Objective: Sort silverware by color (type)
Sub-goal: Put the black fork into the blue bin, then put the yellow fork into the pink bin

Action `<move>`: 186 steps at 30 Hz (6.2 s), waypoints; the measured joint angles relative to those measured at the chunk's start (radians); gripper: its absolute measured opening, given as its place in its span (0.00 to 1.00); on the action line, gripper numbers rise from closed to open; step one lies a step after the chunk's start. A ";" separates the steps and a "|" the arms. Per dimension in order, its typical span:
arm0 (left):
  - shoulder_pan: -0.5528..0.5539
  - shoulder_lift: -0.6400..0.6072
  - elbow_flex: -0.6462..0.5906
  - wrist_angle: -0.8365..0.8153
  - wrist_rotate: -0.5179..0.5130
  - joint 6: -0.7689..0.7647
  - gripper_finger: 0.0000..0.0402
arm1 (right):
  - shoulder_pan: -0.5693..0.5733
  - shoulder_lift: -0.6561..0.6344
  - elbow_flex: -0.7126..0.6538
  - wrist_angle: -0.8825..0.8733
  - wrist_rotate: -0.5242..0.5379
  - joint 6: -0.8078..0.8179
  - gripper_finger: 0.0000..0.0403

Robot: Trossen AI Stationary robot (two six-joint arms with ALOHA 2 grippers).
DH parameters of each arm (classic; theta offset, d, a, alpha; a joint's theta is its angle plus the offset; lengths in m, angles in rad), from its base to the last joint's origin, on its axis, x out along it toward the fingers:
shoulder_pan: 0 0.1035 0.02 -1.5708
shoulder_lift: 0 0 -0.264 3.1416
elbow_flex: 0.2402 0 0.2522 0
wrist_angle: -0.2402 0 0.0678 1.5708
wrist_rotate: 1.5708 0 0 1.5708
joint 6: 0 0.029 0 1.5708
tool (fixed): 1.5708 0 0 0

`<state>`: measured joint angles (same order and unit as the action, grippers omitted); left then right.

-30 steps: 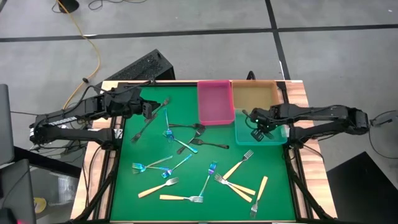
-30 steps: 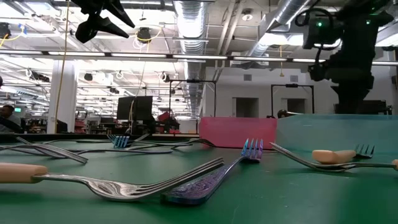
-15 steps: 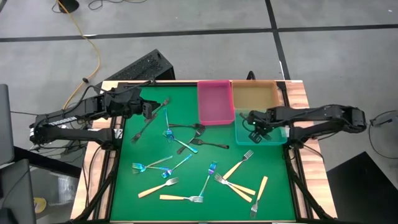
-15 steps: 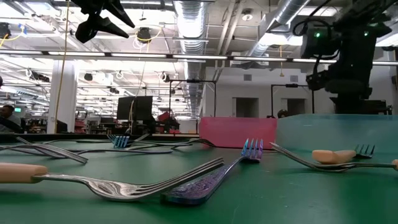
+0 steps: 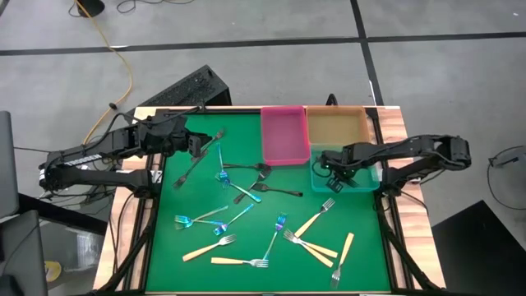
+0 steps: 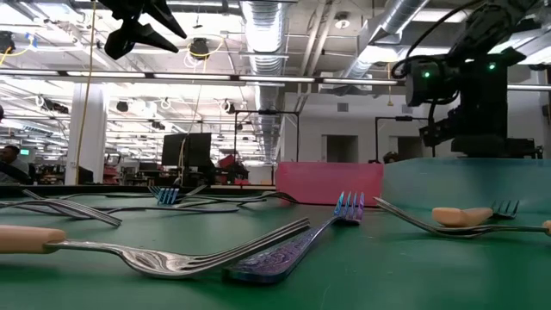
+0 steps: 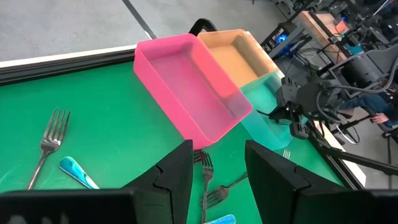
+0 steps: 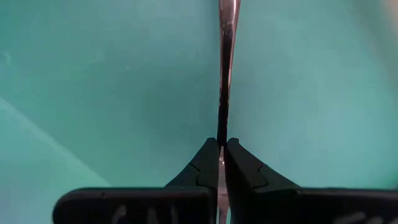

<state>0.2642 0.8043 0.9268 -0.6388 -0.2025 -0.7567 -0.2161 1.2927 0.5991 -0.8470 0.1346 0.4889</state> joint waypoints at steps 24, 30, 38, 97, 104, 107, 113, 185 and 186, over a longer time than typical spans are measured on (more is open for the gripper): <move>0.000 0.000 0.000 0.000 0.014 0.039 0.32 | -0.002 0.048 0.003 0.038 -0.018 0.001 0.21; 0.000 0.000 0.000 0.000 -0.010 0.048 0.32 | -0.002 0.049 0.051 0.043 -0.034 0.001 0.33; 0.000 0.000 0.000 0.000 -0.020 0.048 0.32 | -0.002 0.048 0.134 -0.004 -0.033 -0.018 0.45; 0.000 0.001 0.000 -0.053 -0.018 0.046 0.32 | 0.628 0.349 0.454 0.172 -0.148 -0.360 0.45; 0.000 0.001 0.000 -0.054 -0.018 0.047 0.32 | 0.629 0.428 0.454 0.203 -0.165 -0.415 0.45; 0.000 0.001 0.000 -0.054 -0.018 0.046 0.32 | 0.628 0.451 0.454 0.211 -0.164 -0.442 0.45; 0.000 0.001 0.000 -0.054 -0.017 0.045 0.32 | 0.624 0.464 0.420 0.307 -0.163 -0.437 0.45; 0.000 0.001 0.000 -0.069 -0.014 0.039 0.32 | 0.082 0.102 0.358 0.700 0.078 0.201 0.24; 0.000 0.001 0.000 -0.069 -0.015 0.038 0.32 | 0.062 0.102 0.358 0.712 0.078 0.201 0.24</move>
<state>0.2643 0.8051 0.9268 -0.7082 -0.2173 -0.7185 -0.1546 1.3945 0.9573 -0.1348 0.2123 0.6902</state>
